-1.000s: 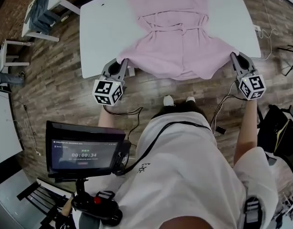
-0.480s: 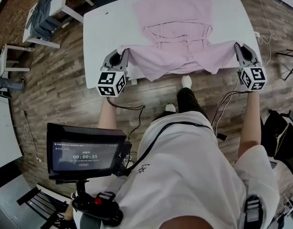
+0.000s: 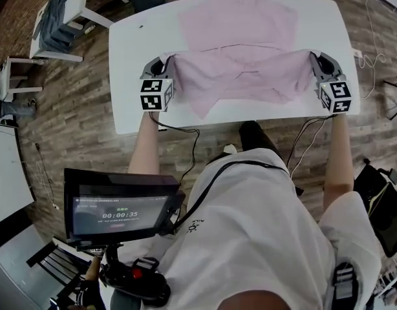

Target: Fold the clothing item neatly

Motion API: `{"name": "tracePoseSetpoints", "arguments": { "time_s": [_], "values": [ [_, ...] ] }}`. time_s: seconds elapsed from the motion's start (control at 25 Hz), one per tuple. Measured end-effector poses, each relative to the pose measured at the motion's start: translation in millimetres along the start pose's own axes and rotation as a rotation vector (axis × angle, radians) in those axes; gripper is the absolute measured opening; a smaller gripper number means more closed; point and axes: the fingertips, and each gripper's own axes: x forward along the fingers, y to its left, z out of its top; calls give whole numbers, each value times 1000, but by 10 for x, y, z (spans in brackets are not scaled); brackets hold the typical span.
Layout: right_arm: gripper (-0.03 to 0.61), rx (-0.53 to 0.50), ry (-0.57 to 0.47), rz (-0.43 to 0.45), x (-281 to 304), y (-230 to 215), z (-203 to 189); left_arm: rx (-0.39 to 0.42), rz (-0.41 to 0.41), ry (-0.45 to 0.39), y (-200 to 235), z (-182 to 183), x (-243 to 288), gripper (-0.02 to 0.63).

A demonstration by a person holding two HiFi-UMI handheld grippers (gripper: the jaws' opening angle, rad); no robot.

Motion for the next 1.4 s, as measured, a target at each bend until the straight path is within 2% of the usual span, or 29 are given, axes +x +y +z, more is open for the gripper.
{"name": "tracePoseSetpoints", "arguments": {
  "time_s": [0.2,0.48,0.64,0.68,0.76,0.96,1.04,1.16,1.28,1.4],
  "values": [
    [9,23,94,73,679,-239,-350,-42,30,125,232,-265,691,12],
    [9,35,237,223,1178,-314,-841,-64,25,335,264,-728,1070,12],
    [9,-1,311,294,1404,-231,-1049,-89,36,405,281,-902,1182,14],
    [9,1,324,310,1440,-207,-1087,-97,32,414,281,-933,1203,31],
    [21,10,352,350,1487,-143,-1165,-115,21,426,269,-983,1220,92],
    [165,92,381,452,1486,-16,-1272,-174,11,422,309,-991,1184,298],
    [234,138,397,477,1439,-29,-1279,-192,1,406,329,-973,1165,352],
    [285,183,427,474,1286,-117,-1272,-210,-3,371,341,-948,1084,364],
    [287,217,400,429,1152,-228,-1149,-224,6,309,416,-796,966,364],
    [287,251,351,366,1021,-320,-1018,-214,-20,246,421,-585,924,364]
  ]
}}
